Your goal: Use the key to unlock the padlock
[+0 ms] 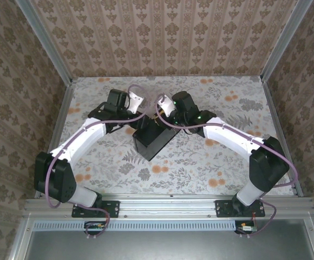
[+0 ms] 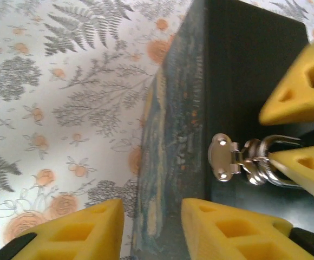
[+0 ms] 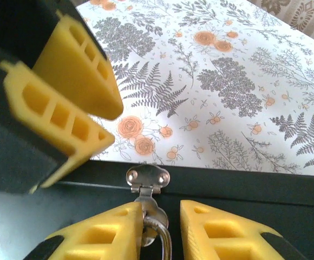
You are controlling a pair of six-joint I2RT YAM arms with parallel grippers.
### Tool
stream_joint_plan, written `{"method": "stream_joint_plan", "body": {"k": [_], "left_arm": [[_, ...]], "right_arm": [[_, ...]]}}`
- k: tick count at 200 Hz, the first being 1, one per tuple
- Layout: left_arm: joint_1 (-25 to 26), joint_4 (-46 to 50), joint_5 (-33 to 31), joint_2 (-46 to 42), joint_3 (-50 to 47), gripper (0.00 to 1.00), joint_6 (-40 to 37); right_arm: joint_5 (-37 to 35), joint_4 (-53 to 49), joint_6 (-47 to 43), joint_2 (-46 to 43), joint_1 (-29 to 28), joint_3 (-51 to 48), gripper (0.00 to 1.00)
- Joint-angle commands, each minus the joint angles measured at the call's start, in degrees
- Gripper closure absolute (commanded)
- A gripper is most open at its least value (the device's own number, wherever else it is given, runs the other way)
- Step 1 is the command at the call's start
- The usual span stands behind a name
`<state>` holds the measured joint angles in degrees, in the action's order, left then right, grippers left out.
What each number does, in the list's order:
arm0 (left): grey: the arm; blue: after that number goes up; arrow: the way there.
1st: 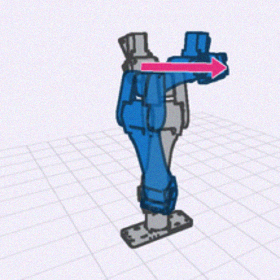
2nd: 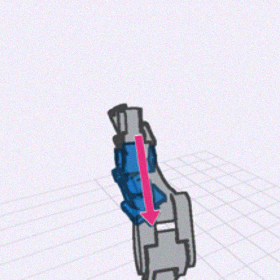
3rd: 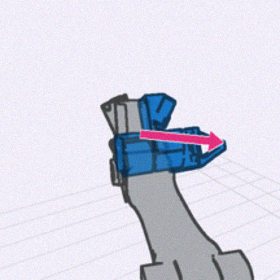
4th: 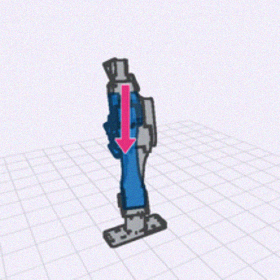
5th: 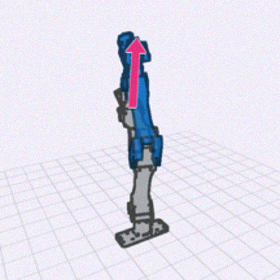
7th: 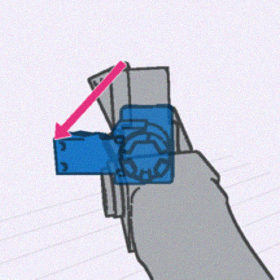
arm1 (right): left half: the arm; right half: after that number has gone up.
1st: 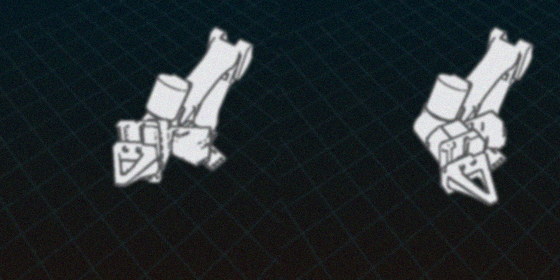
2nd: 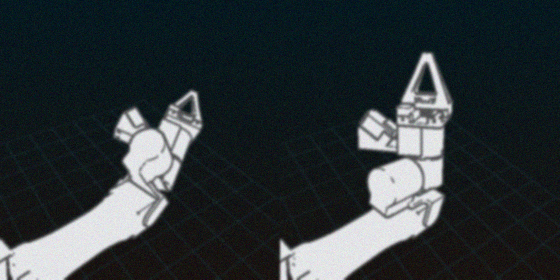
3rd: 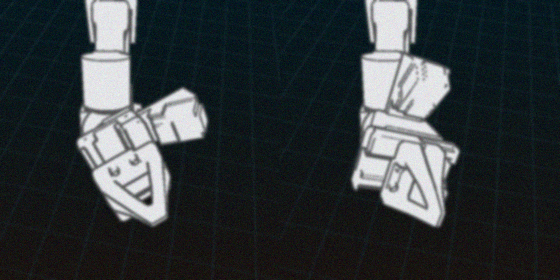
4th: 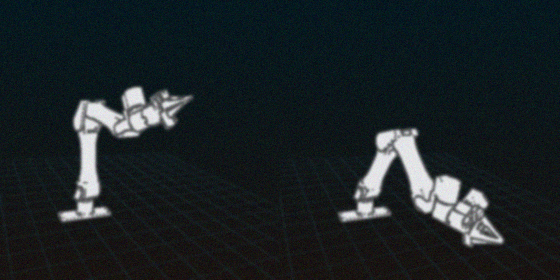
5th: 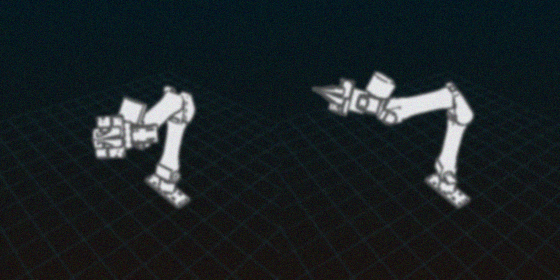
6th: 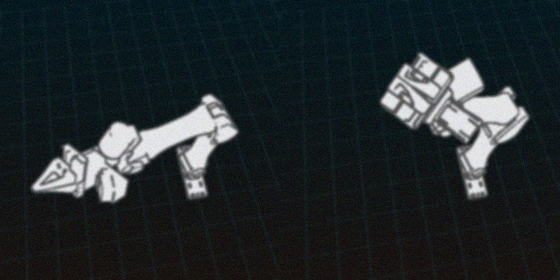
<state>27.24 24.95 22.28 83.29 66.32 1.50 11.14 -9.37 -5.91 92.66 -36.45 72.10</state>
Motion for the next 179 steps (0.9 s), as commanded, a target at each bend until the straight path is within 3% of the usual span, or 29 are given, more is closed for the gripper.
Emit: {"method": "stream_joint_plan", "body": {"k": [1,55,124,179], "left_arm": [[0.62,8.01,2.94,0.30,-2.27,0.58,-0.92],[0.14,8.49,1.27,0.30,-2.00,0.58,-0.81],[0.05,8.36,0.66,1.34,-1.51,0.58,-0.33],[0.35,9.27,0.50,1.34,-0.09,0.58,-0.35]], "right_arm": [[0.22,1.04,3.40,1.42,0.24,2.61,0.76],[-0.81,-0.27,2.81,-1.02,2.52,-0.99,0.79],[2.06,-3.11,1.25,-5.81,4.72,-4.35,0.68],[7.38,-8.91,4.03,-8.82,6.40,-3.21,0.53]]}}
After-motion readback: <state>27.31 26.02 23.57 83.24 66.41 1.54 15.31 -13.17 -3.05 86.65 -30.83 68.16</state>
